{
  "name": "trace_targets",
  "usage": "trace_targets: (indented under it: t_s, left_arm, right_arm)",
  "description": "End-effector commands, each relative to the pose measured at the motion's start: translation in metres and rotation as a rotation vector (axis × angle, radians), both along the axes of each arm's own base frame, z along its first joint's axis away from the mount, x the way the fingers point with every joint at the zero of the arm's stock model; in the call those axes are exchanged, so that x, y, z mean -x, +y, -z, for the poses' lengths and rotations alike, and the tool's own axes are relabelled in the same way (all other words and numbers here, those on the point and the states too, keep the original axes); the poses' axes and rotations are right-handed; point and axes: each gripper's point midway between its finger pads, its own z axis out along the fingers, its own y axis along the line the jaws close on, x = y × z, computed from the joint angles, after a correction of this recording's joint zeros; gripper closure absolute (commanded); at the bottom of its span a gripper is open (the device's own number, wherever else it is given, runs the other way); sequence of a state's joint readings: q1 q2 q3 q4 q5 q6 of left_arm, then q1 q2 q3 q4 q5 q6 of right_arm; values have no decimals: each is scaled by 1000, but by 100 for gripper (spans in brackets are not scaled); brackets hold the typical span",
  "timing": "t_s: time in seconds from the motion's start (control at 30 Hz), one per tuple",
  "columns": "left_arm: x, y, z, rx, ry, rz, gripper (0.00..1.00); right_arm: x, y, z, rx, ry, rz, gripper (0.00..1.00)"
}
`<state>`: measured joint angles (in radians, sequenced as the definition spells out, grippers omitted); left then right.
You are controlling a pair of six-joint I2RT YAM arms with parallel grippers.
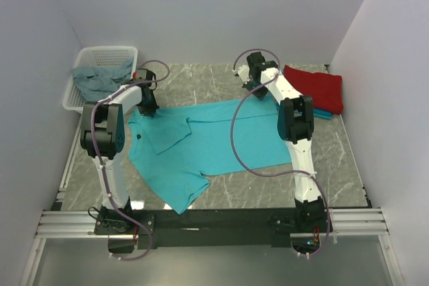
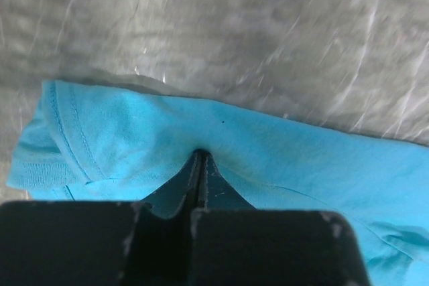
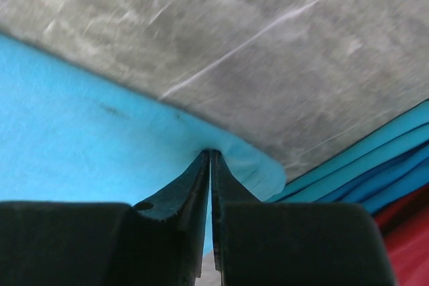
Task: Fold and stack the t-shirts
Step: Fold the tshirt
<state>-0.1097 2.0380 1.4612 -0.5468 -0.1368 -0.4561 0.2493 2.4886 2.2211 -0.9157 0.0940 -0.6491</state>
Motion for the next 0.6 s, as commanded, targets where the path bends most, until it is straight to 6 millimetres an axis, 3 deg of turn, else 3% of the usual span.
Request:
trace_targets:
  t_s: [0.0,0.2,0.33,0.37,0.4,0.43,0.47,0.53,0.57]
  left_arm:
    - [-12,0,-2,6,3,17,99]
    - [-31,3,-15,20,-29,16,98]
    - [-40,1,-33,51,-60,29,90]
    - [-46,-3,-51,73,-111,50,86]
    - [-48,-6,-63,86,-144,65,81]
    - [-48,-9,-72,99,-169,80,70]
    - [-50,-17,-100,138,-238,116,66]
    - [-52,-31,-125,192,-318,166,60]
    - [-51,-36,-147,217,-371,187,59]
  right_arm:
    - [-9,1,-14,25,-20,-16,88]
    - [-28,-2,-5,62,-78,-9,87]
    - [-43,0,-12,27,-178,57,86]
    - [-49,1,-37,-4,-246,79,86]
    - [-61,6,-53,-41,-323,83,81]
    - [-60,8,-59,-58,-339,85,79]
    - [-62,11,-87,-94,-393,87,77]
    - [-64,20,-118,-156,-445,75,75]
    - [-61,21,-144,-184,-482,75,73]
